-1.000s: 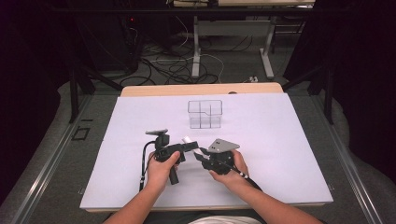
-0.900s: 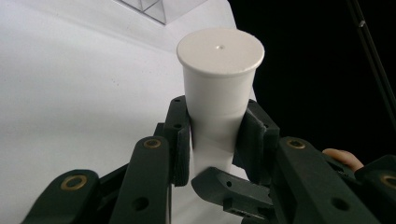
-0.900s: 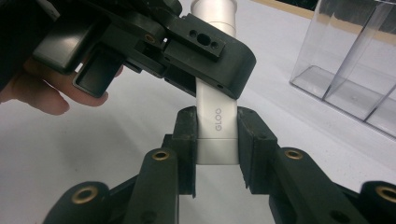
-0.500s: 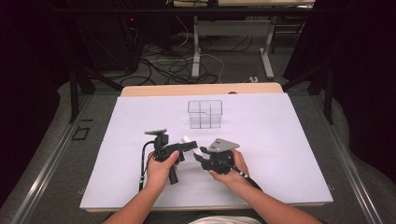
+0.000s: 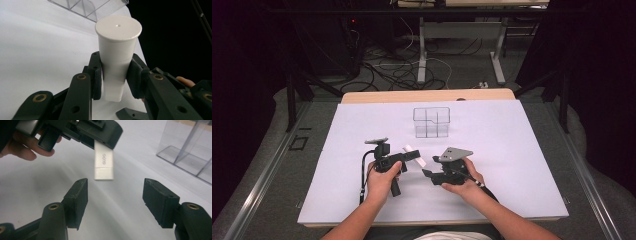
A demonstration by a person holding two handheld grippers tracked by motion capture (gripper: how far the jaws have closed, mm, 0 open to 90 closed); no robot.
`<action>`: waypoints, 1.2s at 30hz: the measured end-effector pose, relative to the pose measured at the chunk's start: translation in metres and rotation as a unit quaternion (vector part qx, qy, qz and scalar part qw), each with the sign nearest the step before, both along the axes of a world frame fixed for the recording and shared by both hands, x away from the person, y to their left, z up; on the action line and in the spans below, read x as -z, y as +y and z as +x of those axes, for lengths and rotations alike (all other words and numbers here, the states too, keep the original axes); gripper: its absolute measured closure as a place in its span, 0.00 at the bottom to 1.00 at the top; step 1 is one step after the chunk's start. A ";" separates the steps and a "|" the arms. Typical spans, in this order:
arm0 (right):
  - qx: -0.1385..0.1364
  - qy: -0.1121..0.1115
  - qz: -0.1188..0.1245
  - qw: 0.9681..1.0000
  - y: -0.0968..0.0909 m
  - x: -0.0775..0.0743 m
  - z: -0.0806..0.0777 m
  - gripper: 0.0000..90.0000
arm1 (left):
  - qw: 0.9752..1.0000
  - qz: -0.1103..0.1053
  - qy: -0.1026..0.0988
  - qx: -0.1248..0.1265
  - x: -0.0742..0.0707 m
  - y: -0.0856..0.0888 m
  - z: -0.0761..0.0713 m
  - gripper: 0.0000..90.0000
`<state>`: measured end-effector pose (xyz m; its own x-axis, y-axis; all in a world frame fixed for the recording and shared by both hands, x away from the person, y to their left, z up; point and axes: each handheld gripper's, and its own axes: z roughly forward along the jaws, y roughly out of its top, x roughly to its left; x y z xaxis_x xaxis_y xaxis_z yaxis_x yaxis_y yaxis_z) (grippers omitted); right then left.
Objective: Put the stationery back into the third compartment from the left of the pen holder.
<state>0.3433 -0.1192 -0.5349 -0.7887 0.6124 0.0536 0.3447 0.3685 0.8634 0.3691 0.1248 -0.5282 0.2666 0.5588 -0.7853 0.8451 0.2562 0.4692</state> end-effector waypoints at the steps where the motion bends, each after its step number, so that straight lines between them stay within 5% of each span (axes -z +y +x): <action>1: -0.001 -0.004 -0.001 1.000 -0.002 -0.001 0.001 0.39 | 1.000 -0.001 -0.005 -0.006 0.000 0.000 0.000 0.76; 4: 0.013 0.020 -0.002 1.000 -0.011 -0.007 0.001 0.38 | 1.000 0.003 -0.009 -0.007 -0.001 0.000 -0.001 0.76; 7: 0.018 0.019 0.012 1.000 -0.020 -0.010 0.003 0.28 | 1.000 0.014 -0.018 -0.010 0.000 0.000 -0.001 0.76; 9: 0.033 0.016 0.000 0.999 -0.030 -0.014 0.004 0.18 | 0.999 0.024 -0.024 -0.004 -0.001 0.001 -0.001 0.76; 19: 0.102 0.005 -0.025 0.994 -0.073 -0.019 0.011 0.10 | 0.996 0.052 -0.065 -0.010 -0.004 -0.002 -0.005 0.76; 27: 0.153 0.020 -0.051 0.987 -0.108 -0.015 0.013 0.00 | 0.990 0.092 -0.104 -0.007 -0.006 -0.005 -0.007 0.76; 31: 0.170 0.021 -0.042 0.984 -0.120 -0.010 0.012 0.00 | 0.985 0.123 -0.124 0.001 -0.010 -0.006 -0.009 0.76; 36: 0.180 0.019 -0.040 0.983 -0.132 -0.007 0.012 0.00 | 0.973 0.162 -0.161 0.000 -0.014 -0.009 -0.011 0.76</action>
